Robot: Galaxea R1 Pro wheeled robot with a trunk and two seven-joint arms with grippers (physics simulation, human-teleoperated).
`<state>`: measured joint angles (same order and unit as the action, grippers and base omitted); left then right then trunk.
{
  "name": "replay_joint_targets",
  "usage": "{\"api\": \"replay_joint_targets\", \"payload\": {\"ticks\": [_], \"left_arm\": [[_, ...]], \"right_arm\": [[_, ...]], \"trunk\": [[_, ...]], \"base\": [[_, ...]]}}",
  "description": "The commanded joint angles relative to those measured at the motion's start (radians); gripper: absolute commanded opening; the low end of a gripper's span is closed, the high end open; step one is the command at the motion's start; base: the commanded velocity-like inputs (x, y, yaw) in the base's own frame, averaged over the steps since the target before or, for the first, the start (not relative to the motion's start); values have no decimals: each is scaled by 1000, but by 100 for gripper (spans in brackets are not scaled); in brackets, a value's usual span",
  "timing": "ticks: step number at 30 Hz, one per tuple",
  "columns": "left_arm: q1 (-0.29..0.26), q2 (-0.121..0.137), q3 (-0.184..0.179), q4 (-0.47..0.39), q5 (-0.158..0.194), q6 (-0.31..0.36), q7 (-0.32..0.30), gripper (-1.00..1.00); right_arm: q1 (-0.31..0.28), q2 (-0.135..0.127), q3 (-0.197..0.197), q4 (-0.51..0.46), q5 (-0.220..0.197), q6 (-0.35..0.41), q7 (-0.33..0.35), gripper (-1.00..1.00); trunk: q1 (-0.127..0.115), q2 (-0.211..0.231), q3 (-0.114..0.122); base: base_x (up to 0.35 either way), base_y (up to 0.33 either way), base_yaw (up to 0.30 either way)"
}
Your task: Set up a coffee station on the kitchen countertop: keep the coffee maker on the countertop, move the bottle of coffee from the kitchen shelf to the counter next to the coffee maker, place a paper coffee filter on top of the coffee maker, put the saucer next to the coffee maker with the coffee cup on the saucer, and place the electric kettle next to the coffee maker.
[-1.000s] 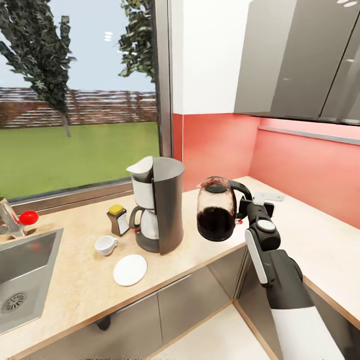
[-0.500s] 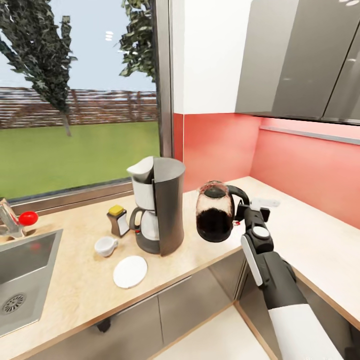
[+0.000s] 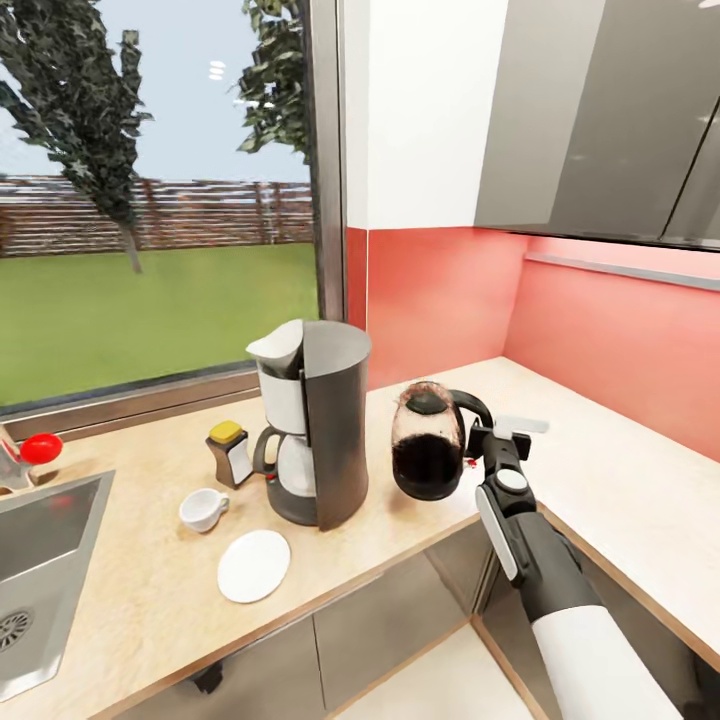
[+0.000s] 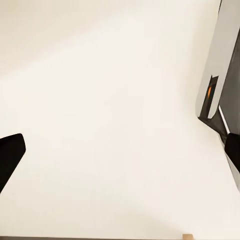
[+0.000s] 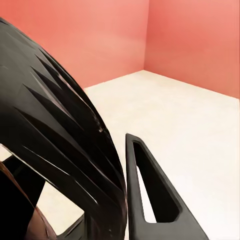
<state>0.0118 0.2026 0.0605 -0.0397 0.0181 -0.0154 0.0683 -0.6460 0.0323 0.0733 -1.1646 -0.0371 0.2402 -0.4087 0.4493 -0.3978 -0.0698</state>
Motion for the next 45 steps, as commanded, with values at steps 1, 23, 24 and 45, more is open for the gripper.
{"api": "replay_joint_targets", "payload": {"ticks": [1,23,24,45], "left_arm": [[0,0,5,-2,2,-2,1,100],[0,0,7,-2,2,-2,1,100],[0,0,7,-2,2,-2,1,100],[0,0,7,-2,2,-2,1,100]], "right_arm": [[-1,0,3,4,4,2,-7,-100],[-1,4,3,176,0,-143,-5,-100],[-1,4,3,177,0,-143,-5,-100],[-1,6,3,241,-1,-208,-5,-100]], "trunk": [[1,-2,-2],[1,-2,-2],[1,-2,-2],[1,-2,-2]], "base": [[50,0,0],[51,1,0],[50,65,0],[43,32,0]]}}
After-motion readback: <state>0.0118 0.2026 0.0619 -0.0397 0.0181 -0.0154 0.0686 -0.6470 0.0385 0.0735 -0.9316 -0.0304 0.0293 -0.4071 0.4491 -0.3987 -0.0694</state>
